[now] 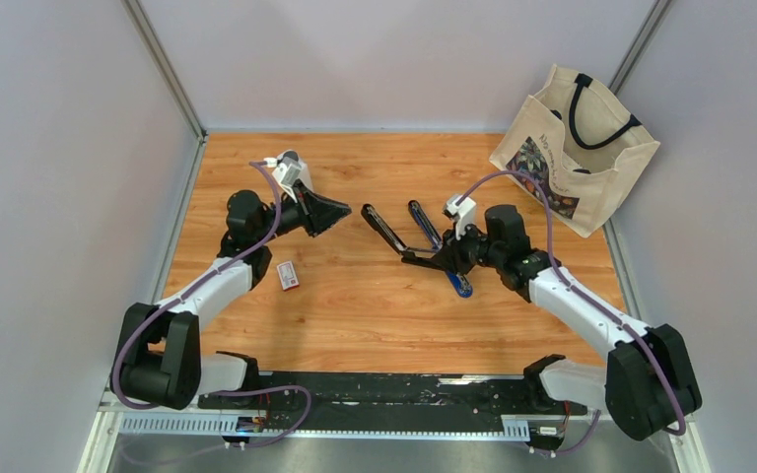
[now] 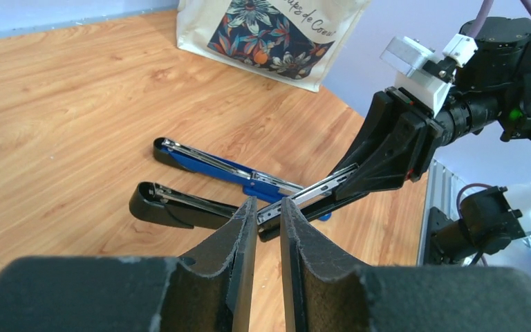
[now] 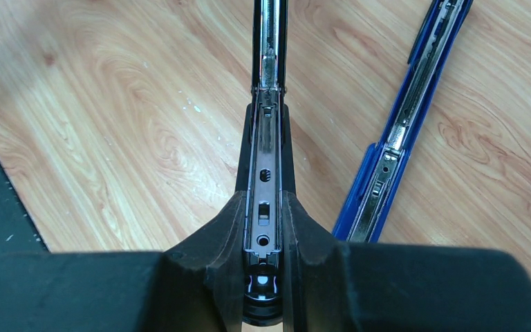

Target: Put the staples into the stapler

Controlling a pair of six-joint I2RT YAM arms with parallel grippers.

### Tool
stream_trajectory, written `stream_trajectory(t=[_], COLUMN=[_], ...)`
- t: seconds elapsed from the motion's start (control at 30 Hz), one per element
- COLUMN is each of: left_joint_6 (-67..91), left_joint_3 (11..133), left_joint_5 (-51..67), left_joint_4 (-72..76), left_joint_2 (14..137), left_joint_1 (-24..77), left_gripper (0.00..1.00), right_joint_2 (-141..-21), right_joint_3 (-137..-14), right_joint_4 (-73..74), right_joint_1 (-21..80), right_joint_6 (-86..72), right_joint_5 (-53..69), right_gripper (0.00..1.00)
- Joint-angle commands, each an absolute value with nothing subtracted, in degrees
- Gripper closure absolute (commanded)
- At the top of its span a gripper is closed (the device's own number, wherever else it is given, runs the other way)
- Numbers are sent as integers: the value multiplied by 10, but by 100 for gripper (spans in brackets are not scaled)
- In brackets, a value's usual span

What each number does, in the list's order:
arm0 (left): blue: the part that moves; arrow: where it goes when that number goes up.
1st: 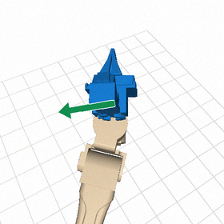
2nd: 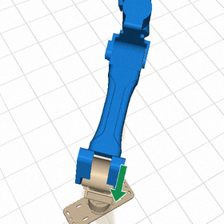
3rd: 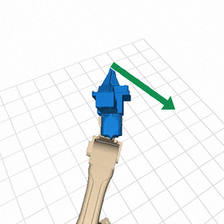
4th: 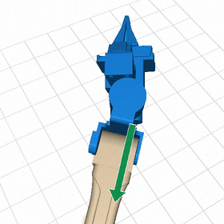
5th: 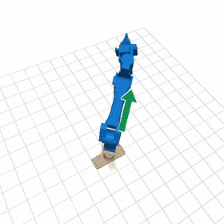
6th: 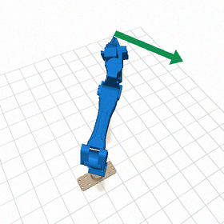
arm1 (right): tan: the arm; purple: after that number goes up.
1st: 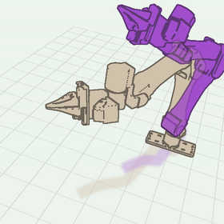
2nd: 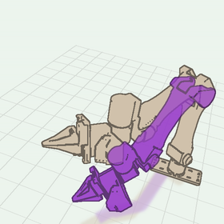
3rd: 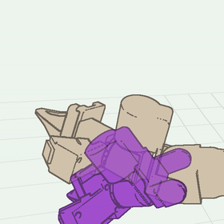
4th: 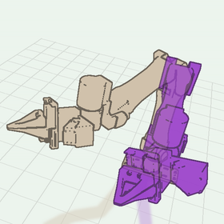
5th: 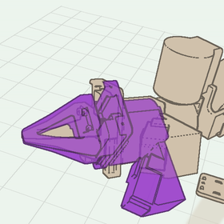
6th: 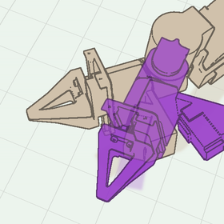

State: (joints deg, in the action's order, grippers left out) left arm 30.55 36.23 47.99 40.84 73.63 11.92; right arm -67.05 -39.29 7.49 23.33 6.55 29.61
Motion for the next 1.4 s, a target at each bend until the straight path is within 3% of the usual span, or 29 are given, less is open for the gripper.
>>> stream_trajectory(t=[0.0,0.53,1.37], left_joint_6=[267,239,171], left_joint_3=[383,395,524], left_joint_5=[485,481,383], left_joint_4=[390,366,237], left_joint_2=[726,736,955], left_joint_1=[116,116,196], left_gripper=[73,73,73], right_joint_2=[-683,-752,-802], right_joint_3=[-400,-391,-388], right_joint_4=[-27,-64,-36], right_joint_1=[255,345,359], right_joint_6=[72,96,13], right_joint_5=[236,111,122], right_gripper=[100,100,100])
